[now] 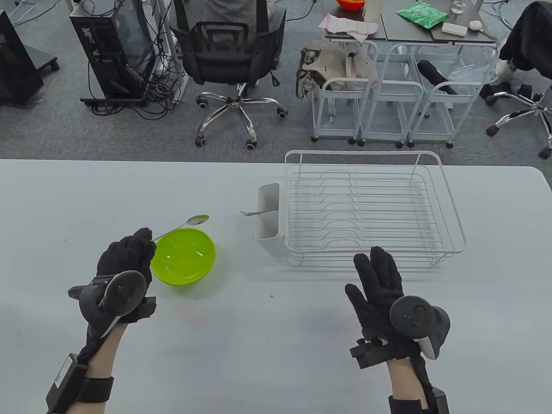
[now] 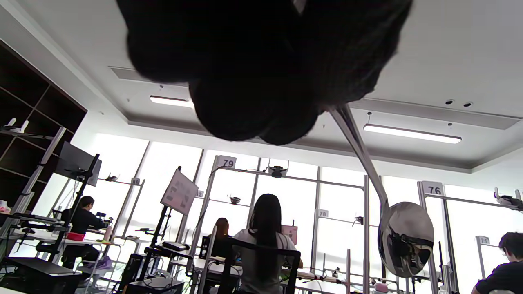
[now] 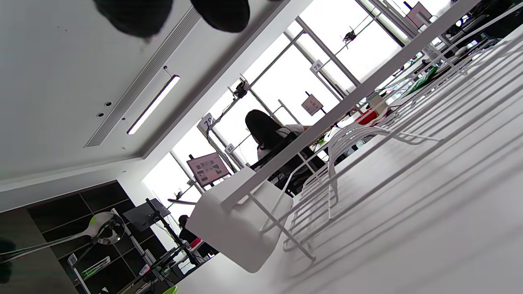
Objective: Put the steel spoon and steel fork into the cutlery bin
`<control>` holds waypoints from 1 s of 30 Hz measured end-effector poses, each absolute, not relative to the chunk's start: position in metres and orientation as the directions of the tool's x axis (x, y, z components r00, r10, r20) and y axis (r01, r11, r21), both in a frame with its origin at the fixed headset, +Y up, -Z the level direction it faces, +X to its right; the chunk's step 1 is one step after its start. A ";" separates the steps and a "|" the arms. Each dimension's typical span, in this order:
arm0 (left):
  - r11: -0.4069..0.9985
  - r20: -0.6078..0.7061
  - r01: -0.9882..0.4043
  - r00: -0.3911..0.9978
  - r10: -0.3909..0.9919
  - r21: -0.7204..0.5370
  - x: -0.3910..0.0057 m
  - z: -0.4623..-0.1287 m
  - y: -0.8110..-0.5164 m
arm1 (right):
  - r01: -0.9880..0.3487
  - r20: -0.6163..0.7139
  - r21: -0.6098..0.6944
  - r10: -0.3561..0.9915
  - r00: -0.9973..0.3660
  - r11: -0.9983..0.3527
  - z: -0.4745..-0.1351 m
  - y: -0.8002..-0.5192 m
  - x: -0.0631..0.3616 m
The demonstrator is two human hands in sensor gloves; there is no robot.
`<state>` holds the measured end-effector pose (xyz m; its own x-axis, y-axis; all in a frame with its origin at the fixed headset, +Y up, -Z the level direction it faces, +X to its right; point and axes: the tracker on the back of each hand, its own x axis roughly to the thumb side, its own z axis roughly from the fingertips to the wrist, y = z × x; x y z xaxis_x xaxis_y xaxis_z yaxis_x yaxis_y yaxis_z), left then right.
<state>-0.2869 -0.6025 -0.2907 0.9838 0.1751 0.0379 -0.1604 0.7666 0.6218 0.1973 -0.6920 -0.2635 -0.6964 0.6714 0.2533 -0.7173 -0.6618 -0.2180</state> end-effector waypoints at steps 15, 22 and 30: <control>0.879 0.281 -0.173 0.959 0.047 0.444 -0.186 -0.362 -0.560 | -0.730 0.261 -0.221 0.682 -0.684 -0.647 -0.263 -0.692 0.199; 0.955 0.280 -0.055 0.960 -0.029 0.290 -0.149 -0.410 -0.575 | -0.736 0.263 -0.220 0.687 -0.677 -0.641 -0.263 -0.691 0.199; 0.996 0.192 -0.088 0.978 0.081 0.032 -0.130 -0.464 -0.602 | -0.740 0.259 -0.218 0.693 -0.673 -0.637 -0.263 -0.692 0.201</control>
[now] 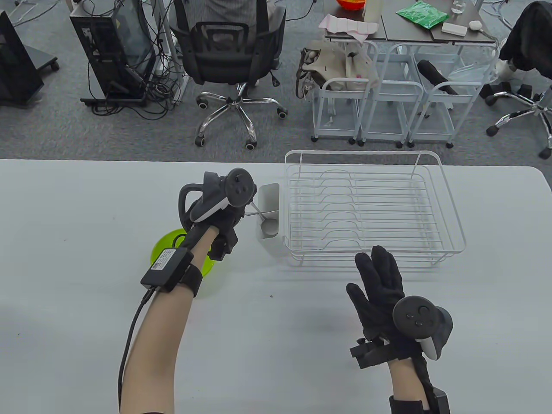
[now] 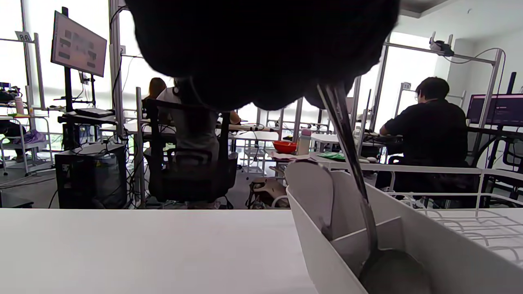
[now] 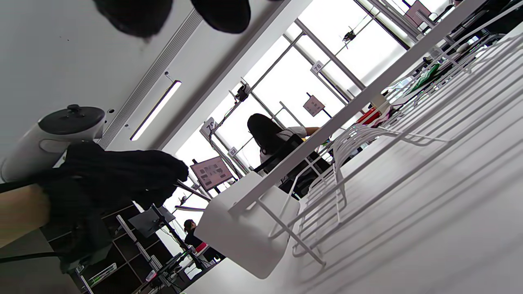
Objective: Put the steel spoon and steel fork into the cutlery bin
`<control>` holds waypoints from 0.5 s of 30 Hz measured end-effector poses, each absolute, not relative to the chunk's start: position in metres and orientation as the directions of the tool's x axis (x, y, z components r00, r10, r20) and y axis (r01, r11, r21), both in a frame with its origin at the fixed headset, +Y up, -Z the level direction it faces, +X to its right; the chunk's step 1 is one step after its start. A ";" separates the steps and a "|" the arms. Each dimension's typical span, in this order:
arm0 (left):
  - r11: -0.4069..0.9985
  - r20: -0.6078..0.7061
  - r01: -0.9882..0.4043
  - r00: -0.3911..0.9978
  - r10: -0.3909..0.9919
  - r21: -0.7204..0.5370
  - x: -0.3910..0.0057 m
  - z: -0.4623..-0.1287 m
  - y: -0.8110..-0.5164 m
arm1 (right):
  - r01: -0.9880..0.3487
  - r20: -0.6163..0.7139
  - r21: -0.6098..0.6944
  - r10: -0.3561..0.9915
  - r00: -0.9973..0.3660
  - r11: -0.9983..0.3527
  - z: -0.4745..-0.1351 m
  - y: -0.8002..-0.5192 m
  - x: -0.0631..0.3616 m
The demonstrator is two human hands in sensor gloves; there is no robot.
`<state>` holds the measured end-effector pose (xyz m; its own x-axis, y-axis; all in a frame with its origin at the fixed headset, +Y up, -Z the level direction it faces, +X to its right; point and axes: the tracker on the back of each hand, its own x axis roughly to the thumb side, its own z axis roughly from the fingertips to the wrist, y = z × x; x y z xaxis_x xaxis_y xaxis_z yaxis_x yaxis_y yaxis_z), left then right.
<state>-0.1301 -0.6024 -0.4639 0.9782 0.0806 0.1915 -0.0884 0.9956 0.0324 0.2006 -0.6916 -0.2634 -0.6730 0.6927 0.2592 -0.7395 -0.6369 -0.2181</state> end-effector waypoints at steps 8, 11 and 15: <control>1.000 0.102 -0.027 0.994 0.025 0.011 -0.120 -0.482 -0.632 | -0.736 0.260 -0.212 0.689 -0.677 -0.643 -0.264 -0.692 0.199; 0.997 0.070 -0.024 0.997 0.020 0.068 -0.119 -0.480 -0.637 | -0.732 0.260 -0.209 0.685 -0.680 -0.648 -0.264 -0.693 0.198; 0.989 0.065 -0.078 0.995 0.070 0.127 -0.126 -0.469 -0.634 | -0.729 0.257 -0.208 0.683 -0.684 -0.652 -0.264 -0.693 0.197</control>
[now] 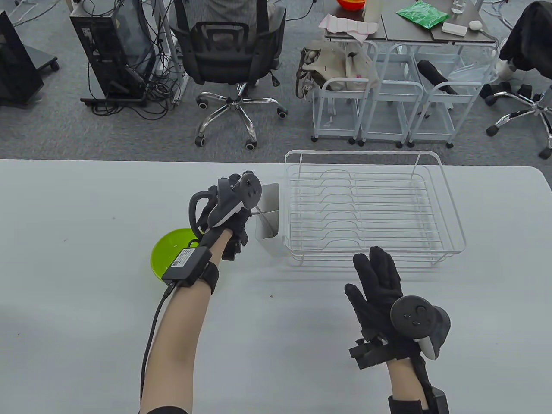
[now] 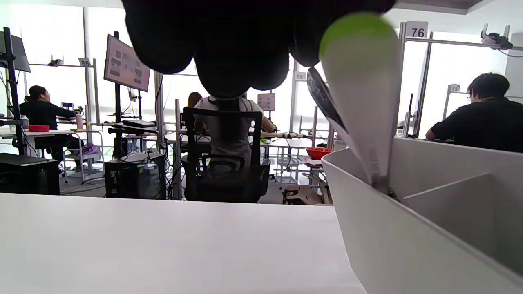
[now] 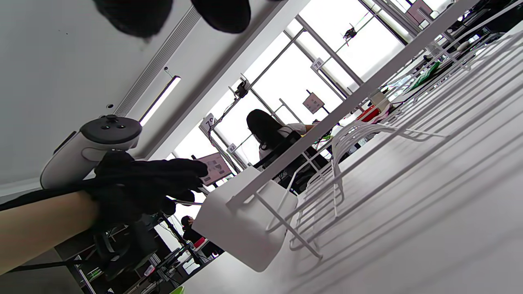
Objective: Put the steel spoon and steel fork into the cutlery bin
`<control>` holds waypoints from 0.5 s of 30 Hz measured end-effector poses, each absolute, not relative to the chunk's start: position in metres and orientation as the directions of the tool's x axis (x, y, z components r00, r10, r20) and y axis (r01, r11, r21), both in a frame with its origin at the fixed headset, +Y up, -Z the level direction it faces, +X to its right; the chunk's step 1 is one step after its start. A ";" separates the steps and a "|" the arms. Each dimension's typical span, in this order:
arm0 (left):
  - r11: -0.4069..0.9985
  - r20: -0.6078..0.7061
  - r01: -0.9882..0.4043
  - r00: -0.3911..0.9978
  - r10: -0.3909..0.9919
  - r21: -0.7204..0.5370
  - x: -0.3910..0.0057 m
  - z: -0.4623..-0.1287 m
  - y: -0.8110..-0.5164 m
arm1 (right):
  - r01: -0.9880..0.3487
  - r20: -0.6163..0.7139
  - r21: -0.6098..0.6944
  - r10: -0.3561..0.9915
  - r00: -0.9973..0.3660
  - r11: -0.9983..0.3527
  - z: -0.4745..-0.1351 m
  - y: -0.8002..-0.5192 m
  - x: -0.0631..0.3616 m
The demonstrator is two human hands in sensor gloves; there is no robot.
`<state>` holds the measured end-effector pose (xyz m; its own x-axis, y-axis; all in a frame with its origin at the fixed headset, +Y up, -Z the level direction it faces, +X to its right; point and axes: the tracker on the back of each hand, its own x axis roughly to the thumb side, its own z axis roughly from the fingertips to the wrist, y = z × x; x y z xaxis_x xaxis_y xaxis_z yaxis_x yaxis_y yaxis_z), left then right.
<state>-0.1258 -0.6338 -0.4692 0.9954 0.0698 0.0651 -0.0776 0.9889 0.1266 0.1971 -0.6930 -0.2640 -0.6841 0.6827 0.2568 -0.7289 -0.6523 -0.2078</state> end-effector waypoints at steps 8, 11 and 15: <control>0.963 0.160 -0.113 0.984 0.075 0.245 -0.152 -0.410 -0.621 | -0.708 0.256 -0.176 0.662 -0.704 -0.684 -0.266 -0.699 0.188; 0.952 0.175 -0.107 0.983 0.058 0.286 -0.168 -0.381 -0.623 | -0.698 0.258 -0.169 0.652 -0.712 -0.696 -0.266 -0.701 0.185; 0.942 0.172 -0.144 0.981 0.094 0.302 -0.193 -0.344 -0.637 | -0.690 0.258 -0.165 0.645 -0.720 -0.705 -0.267 -0.702 0.183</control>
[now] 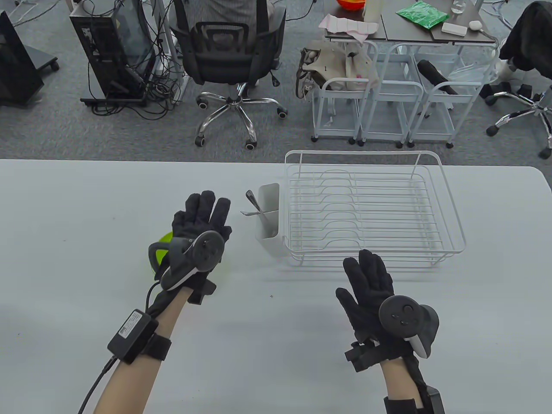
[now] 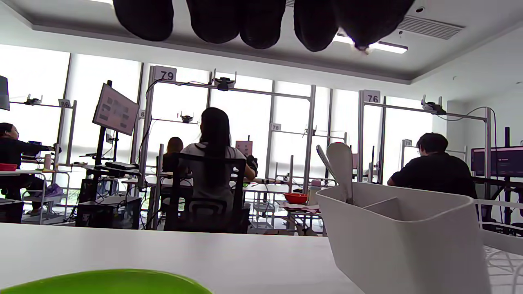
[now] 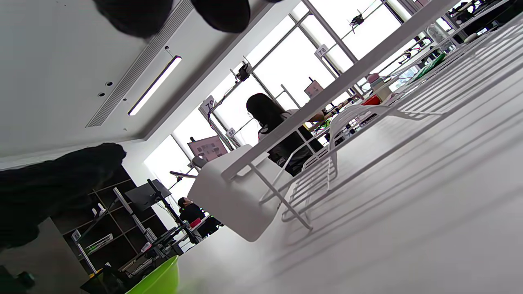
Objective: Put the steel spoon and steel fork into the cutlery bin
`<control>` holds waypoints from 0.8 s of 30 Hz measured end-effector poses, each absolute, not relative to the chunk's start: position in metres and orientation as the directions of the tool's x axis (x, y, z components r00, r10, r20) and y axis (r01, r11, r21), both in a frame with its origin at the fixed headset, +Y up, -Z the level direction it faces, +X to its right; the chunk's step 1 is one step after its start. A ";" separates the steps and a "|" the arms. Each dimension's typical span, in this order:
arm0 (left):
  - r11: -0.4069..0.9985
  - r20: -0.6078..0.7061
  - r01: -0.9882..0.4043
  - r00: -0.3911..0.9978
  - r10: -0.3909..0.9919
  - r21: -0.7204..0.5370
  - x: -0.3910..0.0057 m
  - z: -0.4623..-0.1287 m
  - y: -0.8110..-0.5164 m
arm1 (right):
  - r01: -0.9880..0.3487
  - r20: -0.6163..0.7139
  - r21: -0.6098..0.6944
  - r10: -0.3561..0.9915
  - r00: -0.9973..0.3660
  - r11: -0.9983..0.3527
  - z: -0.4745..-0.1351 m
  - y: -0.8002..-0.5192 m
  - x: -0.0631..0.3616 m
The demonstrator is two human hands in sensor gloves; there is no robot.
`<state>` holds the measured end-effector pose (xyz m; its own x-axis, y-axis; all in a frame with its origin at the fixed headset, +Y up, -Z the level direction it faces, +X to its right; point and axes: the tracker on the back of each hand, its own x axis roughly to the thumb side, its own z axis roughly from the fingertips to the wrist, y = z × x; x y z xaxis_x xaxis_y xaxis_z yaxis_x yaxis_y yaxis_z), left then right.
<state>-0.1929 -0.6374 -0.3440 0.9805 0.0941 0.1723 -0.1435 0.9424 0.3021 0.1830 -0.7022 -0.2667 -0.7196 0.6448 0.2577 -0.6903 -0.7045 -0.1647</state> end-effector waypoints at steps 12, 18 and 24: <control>0.926 0.137 -0.178 0.981 0.139 0.332 -0.231 -0.268 -0.688 | -0.659 0.315 -0.145 0.597 -0.738 -0.738 -0.264 -0.702 0.169; 0.923 0.151 -0.214 0.973 0.173 0.320 -0.237 -0.264 -0.699 | -0.632 0.296 -0.123 0.580 -0.759 -0.765 -0.267 -0.710 0.166; 0.935 0.170 -0.205 0.972 0.161 0.288 -0.239 -0.260 -0.707 | -0.620 0.302 -0.122 0.566 -0.767 -0.775 -0.266 -0.710 0.163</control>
<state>-0.2394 -0.7070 -0.2603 0.9723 0.1608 0.1697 -0.2050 0.9354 0.2881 0.1626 -0.7102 -0.2660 -0.7667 0.5664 0.3022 -0.6205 -0.7746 -0.1224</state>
